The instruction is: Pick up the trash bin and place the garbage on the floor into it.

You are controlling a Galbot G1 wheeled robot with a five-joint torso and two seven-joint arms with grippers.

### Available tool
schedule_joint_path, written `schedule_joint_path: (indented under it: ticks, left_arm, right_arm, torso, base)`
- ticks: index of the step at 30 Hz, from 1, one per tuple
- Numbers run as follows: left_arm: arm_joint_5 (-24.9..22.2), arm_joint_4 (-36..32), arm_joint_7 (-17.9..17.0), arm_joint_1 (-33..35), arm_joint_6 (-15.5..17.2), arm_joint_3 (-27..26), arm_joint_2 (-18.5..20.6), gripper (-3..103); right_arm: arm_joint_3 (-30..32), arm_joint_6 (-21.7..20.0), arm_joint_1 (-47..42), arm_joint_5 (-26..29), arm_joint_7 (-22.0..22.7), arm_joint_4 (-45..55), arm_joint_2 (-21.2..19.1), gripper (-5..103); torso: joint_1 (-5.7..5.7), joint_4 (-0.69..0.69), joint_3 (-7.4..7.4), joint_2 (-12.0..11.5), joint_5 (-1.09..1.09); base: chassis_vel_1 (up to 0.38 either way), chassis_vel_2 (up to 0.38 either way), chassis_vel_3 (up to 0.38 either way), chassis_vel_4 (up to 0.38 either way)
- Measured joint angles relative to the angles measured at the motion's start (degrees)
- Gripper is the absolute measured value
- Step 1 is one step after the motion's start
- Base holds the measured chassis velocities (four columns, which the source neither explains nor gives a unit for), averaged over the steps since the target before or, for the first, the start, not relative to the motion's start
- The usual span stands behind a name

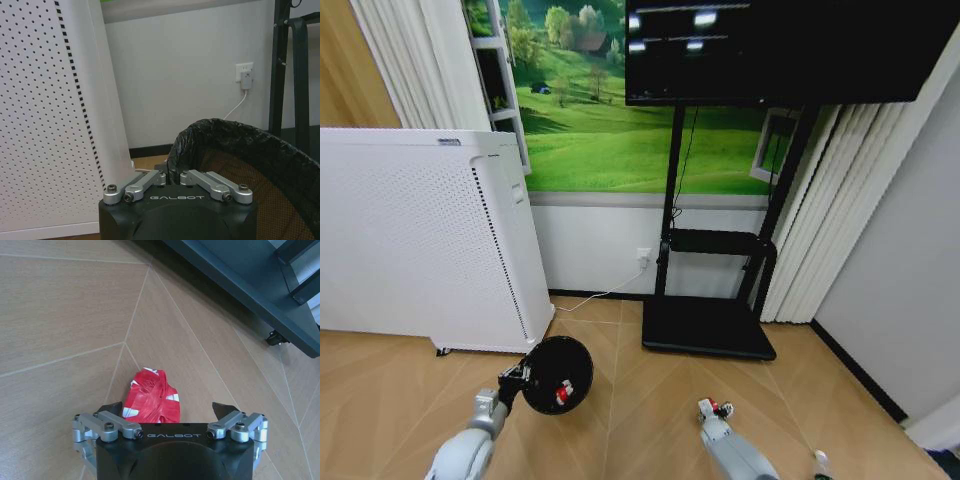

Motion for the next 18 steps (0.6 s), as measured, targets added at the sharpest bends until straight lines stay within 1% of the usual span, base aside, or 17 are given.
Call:
schedule_joint_path:
  ticks: [2,3,7,8,10,11,13,14,16,17,18]
  left_arm:
    - [0.0,0.0,0.0,0.0,0.0,-0.1,0.0,7]
    - [-0.1,-0.2,0.0,0.1,0.0,-0.3,0.1,7]
    - [-0.1,-0.2,0.0,0.1,0.0,-0.4,0.2,7]
    - [-0.1,-0.2,0.0,0.0,0.0,-0.4,0.2,7]
    - [-0.1,-0.1,0.0,-0.1,0.0,-0.3,0.2,7]
    - [-0.1,0.0,0.0,-0.3,0.0,-0.2,0.1,7]
    - [-0.1,0.0,0.0,-0.3,0.0,-0.1,0.0,7]
    - [0.0,0.0,-0.1,-0.4,0.0,0.1,-0.1,7]
    - [0.0,0.1,-0.1,-0.4,0.0,0.1,-0.2,7]
    - [0.1,0.1,-0.1,-0.4,0.0,0.2,-0.2,7]
    - [0.1,0.2,-0.1,-0.4,0.0,0.2,-0.2,7]
  right_arm:
    - [-0.2,-0.1,0.0,0.1,0.0,0.0,0.0,100]
    - [-0.4,-0.2,0.0,0.3,0.0,-0.2,0.2,99]
    - [-0.1,-0.3,0.0,0.4,-0.2,-0.3,0.4,99]
    - [0.1,-0.3,-0.2,0.5,-0.3,-0.3,0.4,85]
    - [0.2,-0.2,-0.3,0.5,-0.4,-0.3,0.4,85]
    - [0.4,0.0,-0.4,0.5,-0.4,-0.3,0.5,74]
    - [0.5,0.1,-0.5,0.5,-0.5,-0.3,0.5,74]
    - [0.7,0.2,-0.5,0.6,-0.5,-0.3,0.4,63]
    - [0.7,0.2,-0.6,0.6,-0.6,-0.3,0.4,63]
    - [0.8,0.3,-0.6,0.6,-0.6,-0.3,0.3,53]
    - [0.8,0.4,-0.6,0.6,-0.6,-0.3,0.3,53]
  torso:
    - [0.0,-0.01,0.0,0.0,0.0]
    - [0.0,0.02,0.0,0.0,0.03]
    - [-0.01,0.05,0.01,0.0,0.05]
    - [-0.01,0.05,0.01,0.0,0.07]
    - [-0.01,0.07,0.02,0.0,0.09]
    - [0.0,0.06,0.02,0.0,0.13]
    - [-0.01,0.08,0.02,0.0,0.14]
    - [0.01,0.08,0.04,0.0,0.14]
    - [0.01,0.08,0.04,0.0,0.14]
    - [0.02,0.06,0.04,0.0,0.15]
    - [0.02,0.07,0.04,0.0,0.15]
  base:
    - [0.0,0.0,0.0,0.0]
    - [0.0,0.0,0.0,0.0]
    - [0.0,0.0,0.0,0.0]
    - [0.0,0.0,0.0,0.0]
    - [0.0,0.0,0.0,0.0]
    - [0.0,0.0,0.0,0.0]
    - [0.0,0.0,0.0,0.0]
    - [0.0,0.0,0.0,0.0]
    - [0.0,0.0,0.0,0.0]
    - [0.0,0.0,0.0,0.0]
    - [0.0,0.0,0.0,0.0]
